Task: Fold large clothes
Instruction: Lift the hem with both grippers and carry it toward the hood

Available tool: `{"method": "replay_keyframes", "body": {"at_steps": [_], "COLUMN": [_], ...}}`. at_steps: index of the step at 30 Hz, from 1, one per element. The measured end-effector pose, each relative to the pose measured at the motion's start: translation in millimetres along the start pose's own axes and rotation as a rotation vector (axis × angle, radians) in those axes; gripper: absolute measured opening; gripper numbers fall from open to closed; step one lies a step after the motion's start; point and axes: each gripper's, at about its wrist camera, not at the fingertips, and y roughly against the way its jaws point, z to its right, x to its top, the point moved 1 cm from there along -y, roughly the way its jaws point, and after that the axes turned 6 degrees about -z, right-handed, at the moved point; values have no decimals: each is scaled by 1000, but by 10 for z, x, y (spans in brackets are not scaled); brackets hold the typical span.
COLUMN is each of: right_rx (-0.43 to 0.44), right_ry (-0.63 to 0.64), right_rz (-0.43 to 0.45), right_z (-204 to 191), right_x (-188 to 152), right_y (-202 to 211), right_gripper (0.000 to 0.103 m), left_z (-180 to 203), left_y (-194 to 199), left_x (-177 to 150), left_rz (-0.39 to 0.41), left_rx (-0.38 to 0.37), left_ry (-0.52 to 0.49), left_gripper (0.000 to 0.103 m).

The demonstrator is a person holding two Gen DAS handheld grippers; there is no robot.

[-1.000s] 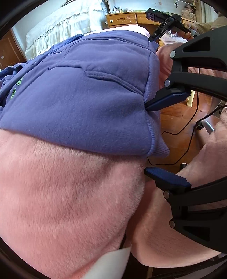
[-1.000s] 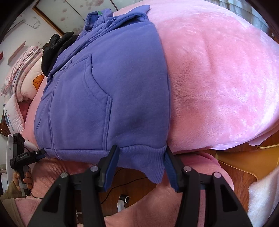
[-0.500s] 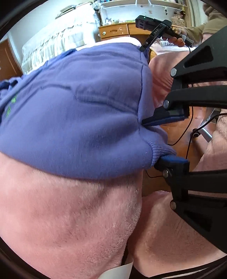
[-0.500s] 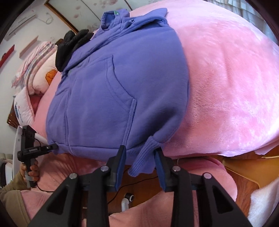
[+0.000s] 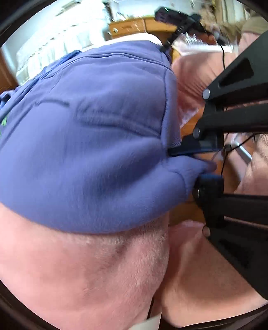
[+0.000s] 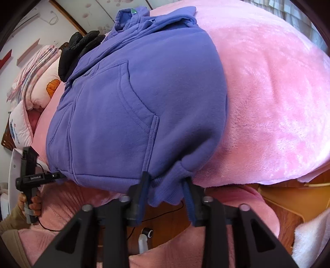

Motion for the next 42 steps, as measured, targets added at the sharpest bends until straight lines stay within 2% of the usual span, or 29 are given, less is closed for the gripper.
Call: {"method": "replay_keyframes", "body": {"at_steps": [1,3,6,8,11,13,16,19,25,31,36,42], "right_rx": [-6,-36,-24,0,48,88,140,175,178,170,112,74], "right_ry": [13,38,74,93,114,108,97,92,84,31,6,-50], "right_rz": [-1,-4,25,57,151,223,341,422,522,559,558,519], "right_z": [-16,-48,-98,-142,-253,-299,-357,-421,-445,-442,-460,-417], "right_x": [-5,-19,-45,-50,1,96,280,570,1262,2084,2653,3230], "right_y": [16,64,258,455,878,1148,1515,1753,1940,1867,1670,1326], "right_gripper": [5,5,4,4,4,4,4,4,4,4,4,4], "left_z": [42,96,168,214,354,447,607,728,888,1022,1111,1133], "left_y": [27,110,329,559,949,1205,1622,1900,2305,2388,2216,1838], "left_x": [-12,-39,-66,-68,-6,76,314,615,1354,2113,2728,3493], "left_rz": [2,0,29,68,159,230,346,417,512,542,531,465], "left_rx": [12,15,-38,-105,-191,-221,-274,-311,-288,-236,-147,-51], "left_ry": [-4,8,23,36,34,25,57,86,83,85,73,85], "left_gripper": [9,8,7,7,7,7,7,7,7,8,8,8]}}
